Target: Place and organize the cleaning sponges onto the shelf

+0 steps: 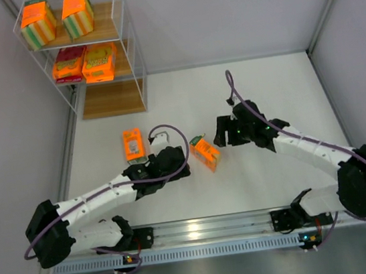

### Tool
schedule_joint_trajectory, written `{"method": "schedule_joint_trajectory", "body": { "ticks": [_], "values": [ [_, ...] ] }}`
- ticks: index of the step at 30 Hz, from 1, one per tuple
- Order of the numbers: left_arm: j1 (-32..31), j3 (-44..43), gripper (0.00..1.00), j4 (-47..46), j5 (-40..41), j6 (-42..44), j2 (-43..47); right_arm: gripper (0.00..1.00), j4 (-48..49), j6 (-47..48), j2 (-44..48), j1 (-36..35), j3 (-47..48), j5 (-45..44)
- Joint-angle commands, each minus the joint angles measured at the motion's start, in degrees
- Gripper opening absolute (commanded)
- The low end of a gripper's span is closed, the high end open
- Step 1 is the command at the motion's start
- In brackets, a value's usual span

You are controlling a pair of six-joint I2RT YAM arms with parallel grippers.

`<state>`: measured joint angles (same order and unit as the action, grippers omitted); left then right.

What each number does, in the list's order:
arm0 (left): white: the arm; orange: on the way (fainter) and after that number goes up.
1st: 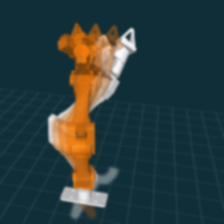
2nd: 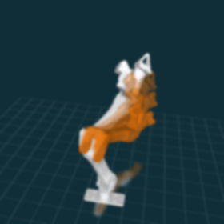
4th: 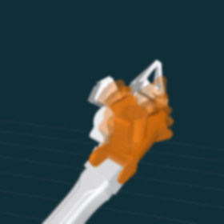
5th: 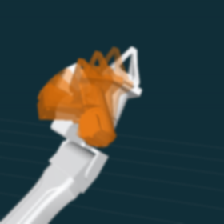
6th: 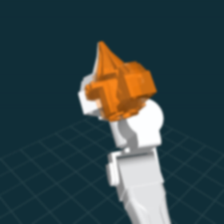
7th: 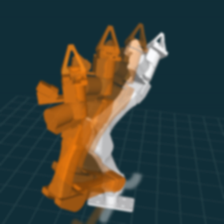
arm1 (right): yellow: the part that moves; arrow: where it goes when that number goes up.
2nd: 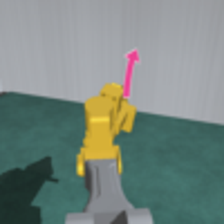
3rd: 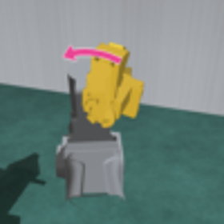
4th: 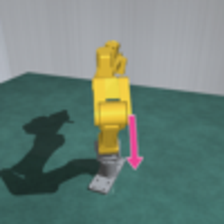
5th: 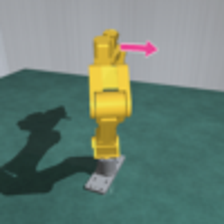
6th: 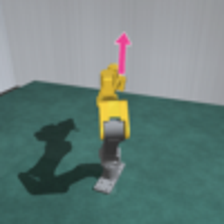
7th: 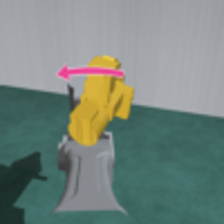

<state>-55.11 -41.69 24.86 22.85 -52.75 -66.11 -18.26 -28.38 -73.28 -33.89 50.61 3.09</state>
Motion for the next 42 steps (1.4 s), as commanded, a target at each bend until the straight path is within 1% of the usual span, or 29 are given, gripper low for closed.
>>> {"method": "schedule_joint_trajectory", "body": {
  "ticks": [1, 2, 4, 5, 7, 8, 9, 13, 17, 18, 20, 21, 22, 26, 27, 31, 34, 37, 40, 42],
  "values": [
    [-0.26, -0.59, 0.71, -3.66, 5.36, -4.12, -1.22, 0.67, 9.72, -4.57, -3.27, 0.31, -3.14, -0.45],
    [-0.26, 0.20, 0.70, -4.46, 5.62, -4.11, -1.65, 0.56, 10.61, -5.27, -4.76, 0.58, -3.50, -1.76],
    [-0.26, 0.91, 0.68, -7.18, 6.15, -4.64, -2.10, 0.50, 9.66, -5.11, -6.52, 0.93, -2.63, -3.61],
    [-0.08, 1.87, 0.68, -8.94, 5.11, -4.73, -2.71, 0.48, 8.95, -4.15, -8.27, 1.02, -2.01, -6.58],
    [1.23, 3.80, 0.67, -13.15, 0.73, -4.90, -3.32, 0.48, 7.98, -3.35, -9.60, 0.93, -1.48, -7.75],
    [2.19, 4.68, 0.67, -18.22, -3.56, -5.25, -4.11, 0.48, 8.24, -2.74, -10.56, 0.93, -1.65, -7.92],
    [3.94, 6.26, 0.67, -20.27, -5.43, -5.78, -4.55, 0.47, 9.29, -2.56, -11.09, 0.93, -2.09, -7.49],
    [5.80, 7.15, 0.70, -27.22, -9.75, -6.04, -4.82, 0.46, 11.40, -2.38, -11.80, -0.65, -2.80, -5.91],
    [8.70, 10.13, 0.70, -32.23, -13.79, -8.15, -1.84, 0.46, 10.71, -3.52, -12.06, -4.86, -0.96, -8.80],
    [10.97, 11.36, 0.69, -34.94, -16.84, -9.72, -1.22, 0.46, 10.35, -3.78, -12.33, -6.35, 0.35, -9.41],
    [13.70, 14.61, 0.69, -37.95, -19.24, -10.96, -0.08, 0.46, 9.22, -3.79, -12.94, -7.85, 1.59, -10.73],
    [15.89, 14.97, 0.69, -38.39, -19.94, -10.97, 0.19, 0.47, 8.95, -3.61, -13.12, -9.34, 2.90, -11.35],
    [16.52, 14.97, 0.69, -38.40, -20.56, -10.45, 0.36, 0.47, 8.60, -3.18, -13.30, -10.05, 3.52, -11.96],
    [17.76, 14.89, 0.72, -39.45, -22.06, -9.56, 0.54, 0.48, 5.96, -2.30, -15.05, -14.79, 6.95, -17.67],
    [17.85, 14.97, 0.72, -39.37, -22.06, -9.48, 0.63, 0.48, 5.87, -2.47, -15.49, -16.28, 7.92, -17.86],
    [19.16, 17.52, 0.72, -39.36, -22.06, -10.17, 1.77, 0.49, 8.49, -5.62, -18.56, -17.17, 8.19, -13.56],
    [21.36, 21.47, 0.72, -39.36, -22.50, -11.50, 4.92, 0.48, 9.03, -7.30, -21.46, -17.26, 9.59, -10.74],
    [23.12, 24.46, 0.74, -39.36, -22.59, -10.45, 11.06, 0.47, 9.03, -8.00, -23.57, -17.97, 11.09, -9.86],
    [24.26, 25.43, 0.76, -35.51, -22.41, -9.39, 14.76, 0.48, 9.03, -7.22, -24.28, -18.05, 12.84, -9.16],
    [25.31, 25.87, 0.77, -34.45, -22.59, -9.04, 15.57, 0.48, 8.86, -6.69, -24.81, -18.14, 14.77, -8.63]
  ]
}}
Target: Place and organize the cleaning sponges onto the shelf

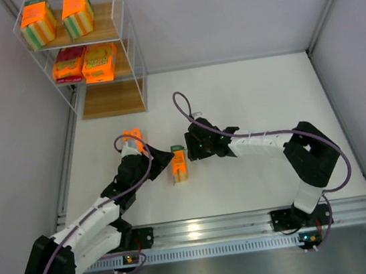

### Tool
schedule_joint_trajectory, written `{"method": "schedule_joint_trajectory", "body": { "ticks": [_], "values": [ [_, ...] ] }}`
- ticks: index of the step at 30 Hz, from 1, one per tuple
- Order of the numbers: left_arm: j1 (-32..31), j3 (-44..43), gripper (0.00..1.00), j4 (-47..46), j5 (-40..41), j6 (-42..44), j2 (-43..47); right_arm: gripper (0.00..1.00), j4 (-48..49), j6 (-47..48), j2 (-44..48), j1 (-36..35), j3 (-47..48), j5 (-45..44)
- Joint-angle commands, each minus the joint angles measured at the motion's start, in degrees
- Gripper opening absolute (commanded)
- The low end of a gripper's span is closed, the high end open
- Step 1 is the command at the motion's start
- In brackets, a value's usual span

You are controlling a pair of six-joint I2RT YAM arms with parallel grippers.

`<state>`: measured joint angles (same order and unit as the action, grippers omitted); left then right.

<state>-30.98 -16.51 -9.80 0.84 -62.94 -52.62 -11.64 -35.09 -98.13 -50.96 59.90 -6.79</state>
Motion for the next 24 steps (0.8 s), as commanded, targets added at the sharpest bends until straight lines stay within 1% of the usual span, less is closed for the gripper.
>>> {"method": "schedule_joint_trajectory", "body": {
  "ticks": [1, 3, 4, 5, 6, 7, 8, 10, 12, 14, 16, 18, 19, 20, 21, 22, 24],
  "values": [
    [1.36, 0.78, 0.77, 0.14, -0.58, 1.32, 2.34, 0.48, 1.89, 0.20, -0.48, -1.25, 6.19, 1.68],
    [1.89, -0.44, 0.78, 0.13, -3.64, 3.33, 2.52, 0.48, 0.66, 0.03, -0.92, -1.60, 7.68, 1.69],
    [1.89, -2.89, 0.78, 0.31, -4.61, 4.57, 1.91, 0.49, 0.39, -0.24, -1.19, -1.60, 7.78, 1.69],
    [1.80, -4.56, 0.79, 1.27, -5.40, 8.32, 1.30, 0.49, -0.31, -0.50, -1.19, -1.51, 7.60, 1.60],
    [1.89, -7.37, 0.79, 7.11, -5.67, 10.44, 0.42, 0.49, -0.92, -1.46, -0.93, -1.34, 7.25, 1.17],
    [1.80, -10.18, 0.80, 12.56, -3.50, 12.55, -2.20, 0.50, -1.28, -1.99, -0.06, -1.07, 6.73, 0.64],
    [1.37, -16.12, 0.80, 16.97, -1.74, 16.84, -3.53, 0.51, -1.37, -2.52, 0.65, 0.15, 4.98, 0.63],
    [0.49, -19.68, 0.80, 25.57, 5.54, 19.94, -5.99, 0.53, -1.54, -3.32, 3.89, 1.99, 2.60, 0.55],
    [-0.57, -21.63, 0.81, 27.29, 7.77, 22.50, -5.65, 0.55, -2.85, -2.79, 6.71, 5.33, -0.91, -0.24],
    [-0.74, -22.33, 0.81, 27.56, 7.16, 23.38, -4.95, 0.58, -4.44, -2.00, 11.36, 8.49, -3.98, -2.96],
    [-1.36, -24.17, 0.81, 27.82, 7.33, 23.82, -6.34, 0.61, -6.19, -1.21, 16.18, 10.78, -6.01, -4.98],
    [-4.95, -27.58, 0.81, 30.44, 12.75, 24.61, -8.71, 0.64, -6.99, -0.86, 19.10, 14.56, -8.74, -5.17],
    [-6.88, -28.91, 0.81, 32.28, 15.83, 24.70, -12.03, 0.68, -7.25, -0.68, 21.55, 15.96, -9.53, -4.99],
    [-11.34, -30.23, 0.81, 35.70, 21.86, 24.44, -13.98, 0.70, -7.34, -0.59, 22.44, 18.15, -11.02, -5.08],
    [-13.47, -32.77, 0.82, 37.38, 23.84, 24.01, -17.57, 0.73, -7.17, -0.33, 24.28, 19.05, -11.73, -5.51],
    [-16.54, -33.58, 0.82, 38.18, 24.99, 23.65, -19.00, 0.79, -6.82, -0.33, 25.08, 19.58, -12.43, -5.87],
    [-18.49, -34.63, 0.82, 38.28, 26.66, 22.51, -21.63, 0.84, -6.55, -0.24, 26.23, 20.99, -14.10, -5.61]
  ]
}}
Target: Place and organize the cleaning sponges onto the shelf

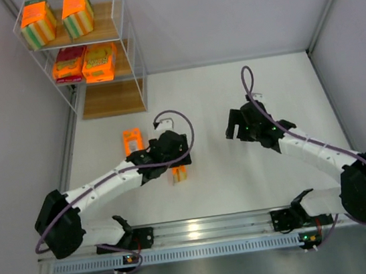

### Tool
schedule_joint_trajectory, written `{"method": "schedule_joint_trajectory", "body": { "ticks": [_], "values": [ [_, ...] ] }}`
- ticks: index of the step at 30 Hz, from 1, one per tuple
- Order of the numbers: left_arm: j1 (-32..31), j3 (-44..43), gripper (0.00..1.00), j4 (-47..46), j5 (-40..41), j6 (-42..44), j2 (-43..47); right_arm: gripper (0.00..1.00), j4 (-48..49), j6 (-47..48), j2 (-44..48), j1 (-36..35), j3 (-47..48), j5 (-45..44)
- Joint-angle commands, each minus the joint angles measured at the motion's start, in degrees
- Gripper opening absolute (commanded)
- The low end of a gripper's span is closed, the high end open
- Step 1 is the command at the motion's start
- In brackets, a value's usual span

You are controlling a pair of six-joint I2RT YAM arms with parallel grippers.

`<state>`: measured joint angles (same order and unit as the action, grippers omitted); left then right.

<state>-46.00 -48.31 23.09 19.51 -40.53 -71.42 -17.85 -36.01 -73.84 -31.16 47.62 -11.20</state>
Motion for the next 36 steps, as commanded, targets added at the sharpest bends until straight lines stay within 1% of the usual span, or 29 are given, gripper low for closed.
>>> {"method": "schedule_joint_trajectory", "body": {
  "ticks": [1, 4, 8, 11, 15, 17, 19, 22, 25, 26, 32, 34, 35, 36],
  "values": [
    [-4.53, -3.19, 0.82, 5.38, 8.35, -0.51, -3.55, 0.88, -0.17, 0.68, 2.04, 1.53, -2.52, -1.02],
    [-6.03, -4.07, 0.82, 6.52, 10.99, -2.26, -5.13, 0.92, -0.08, 0.94, 1.69, 2.42, -3.40, 0.04],
    [-7.17, -5.38, 0.82, 8.63, 13.53, -2.97, -7.42, 0.94, 1.05, 1.20, 0.98, 3.03, -4.02, 1.44],
    [-8.14, -6.18, 0.82, 8.72, 13.54, -3.41, -9.35, 0.94, 1.76, 1.12, 0.28, 3.29, -4.02, 2.24],
    [-8.41, -6.09, 0.81, 8.55, 13.28, -4.99, -14.26, 0.95, 2.38, 0.85, -1.12, 3.47, -3.58, 3.29],
    [-8.41, -5.83, 0.79, 8.37, 13.10, -6.83, -15.15, 0.95, 2.38, 0.85, -1.30, 3.47, -3.49, 3.29],
    [-8.32, -6.00, 0.74, 8.46, 13.62, -6.84, -15.42, 0.95, 2.55, 0.94, -1.57, 3.47, -3.41, 3.55],
    [-7.36, -5.83, 0.70, 8.02, 14.60, -6.84, -15.15, 0.95, 2.82, 0.94, -1.92, 3.56, -3.41, 3.91],
    [-4.90, -3.81, 0.63, 4.26, 11.62, -5.35, -14.63, 0.95, 2.90, 0.94, -2.36, 3.82, -3.14, 4.35],
    [-4.28, -2.50, 0.57, 1.46, 9.08, -4.91, -14.19, 0.95, 3.25, 0.85, -2.36, 3.82, -3.14, 4.52],
    [-1.82, -1.87, 0.49, -1.20, 4.84, -3.41, -14.63, 0.95, 3.52, 0.59, -2.88, 3.91, -2.97, 4.70],
    [-0.51, -1.35, 0.48, -2.69, 2.40, -2.54, -10.95, 0.95, 3.61, 0.59, -2.97, 4.09, -2.88, 4.70],
    [0.46, -0.39, 0.47, -3.40, 1.42, -2.10, -6.67, 0.95, 3.61, 0.94, -2.97, 4.17, -2.88, 4.70],
    [3.52, 0.15, 0.47, -4.10, 0.02, -1.48, -4.19, 0.95, 3.87, 0.94, -3.23, 4.26, -2.70, 4.96]
  ]
}}
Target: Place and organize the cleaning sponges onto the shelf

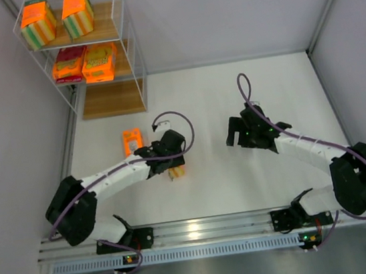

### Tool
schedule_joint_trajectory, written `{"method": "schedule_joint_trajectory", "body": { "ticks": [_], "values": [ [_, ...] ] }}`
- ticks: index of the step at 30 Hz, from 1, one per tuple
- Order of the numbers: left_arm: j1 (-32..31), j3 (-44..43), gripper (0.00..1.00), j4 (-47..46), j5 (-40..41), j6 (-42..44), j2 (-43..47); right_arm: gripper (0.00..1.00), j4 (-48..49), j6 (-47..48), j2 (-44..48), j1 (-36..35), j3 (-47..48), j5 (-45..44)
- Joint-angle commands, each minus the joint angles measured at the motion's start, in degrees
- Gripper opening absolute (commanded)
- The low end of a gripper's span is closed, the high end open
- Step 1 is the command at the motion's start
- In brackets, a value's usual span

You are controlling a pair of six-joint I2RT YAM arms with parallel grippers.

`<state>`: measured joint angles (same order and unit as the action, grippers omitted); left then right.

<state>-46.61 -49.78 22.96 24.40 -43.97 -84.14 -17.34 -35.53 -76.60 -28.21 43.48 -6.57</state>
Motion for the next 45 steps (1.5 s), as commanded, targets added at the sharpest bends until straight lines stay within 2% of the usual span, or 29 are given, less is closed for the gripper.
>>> {"method": "schedule_joint_trajectory", "body": {
  "ticks": [1, 4, 5, 6, 8, 9, 11, 12, 14, 15, 19, 22, 29, 43, 45],
  "values": [
    [6.42, 2.05, 0.46, -4.85, -8.11, 3.69, 11.16, 0.95, 3.46, 0.55, -0.48, 1.49, 1.60, 0.41],
    [17.40, 3.37, 0.45, -8.71, -14.63, 8.52, 20.31, 0.95, 4.42, 0.90, -1.53, 1.84, 2.13, 1.64],
    [20.13, 3.63, 0.45, -10.55, -19.00, 9.33, 21.90, 0.95, 4.77, 0.81, -1.80, 1.93, 2.39, 2.08],
    [25.90, 3.72, 0.44, -11.44, -21.48, 10.03, 23.83, 0.95, 5.04, 0.81, -2.58, 2.01, 2.57, 2.78],
    [31.81, 3.99, 0.44, -12.50, -29.62, 10.30, 24.28, 0.95, 5.83, 0.81, -3.55, 2.28, 3.53, 3.49],
    [38.02, 4.34, 0.44, -13.98, -32.81, 10.04, 23.50, 0.95, 6.09, 0.90, -4.60, 2.28, 3.97, 4.27],
    [44.12, 6.17, 0.42, -16.70, -38.00, 8.11, 22.10, 0.95, 6.44, 1.25, -5.57, 2.45, 5.29, 4.98],
    [50.41, 7.06, 0.42, -20.90, -43.25, 7.32, 21.74, 0.96, 6.53, 1.51, -6.45, 2.54, 5.73, 5.60],
    [55.03, 9.42, 0.41, -25.39, -46.10, 4.60, 21.30, 0.96, 6.62, 2.13, -7.25, 2.72, 6.79, 6.13],
    [58.53, 10.22, 0.41, -30.64, -46.90, 2.85, 21.21, 0.96, 6.79, 2.13, -8.03, 2.89, 7.31, 6.30],
    [62.95, 12.78, 0.41, -40.86, -46.73, -1.55, 18.14, 0.96, 7.76, 2.48, -9.71, 3.33, 7.67, 8.41],
    [64.98, 12.78, 0.41, -49.02, -48.66, -3.93, 12.61, 0.96, 8.64, 2.31, -10.76, 3.77, 7.67, 9.64],
    [65.15, 7.42, 0.41, -59.94, -50.33, -2.70, -0.74, 0.96, 9.43, 2.04, -12.87, 4.48, 7.84, 11.31],
    [65.15, 2.24, 0.41, -91.57, -56.30, -19.48, -25.10, 0.96, 9.96, 1.51, -11.47, 6.67, 4.94, 10.79],
    [64.89, 0.66, 0.41, -92.83, -57.36, -21.50, -28.26, 0.96, 10.13, 1.69, -10.68, 7.11, 4.51, 10.61]
  ]
}}
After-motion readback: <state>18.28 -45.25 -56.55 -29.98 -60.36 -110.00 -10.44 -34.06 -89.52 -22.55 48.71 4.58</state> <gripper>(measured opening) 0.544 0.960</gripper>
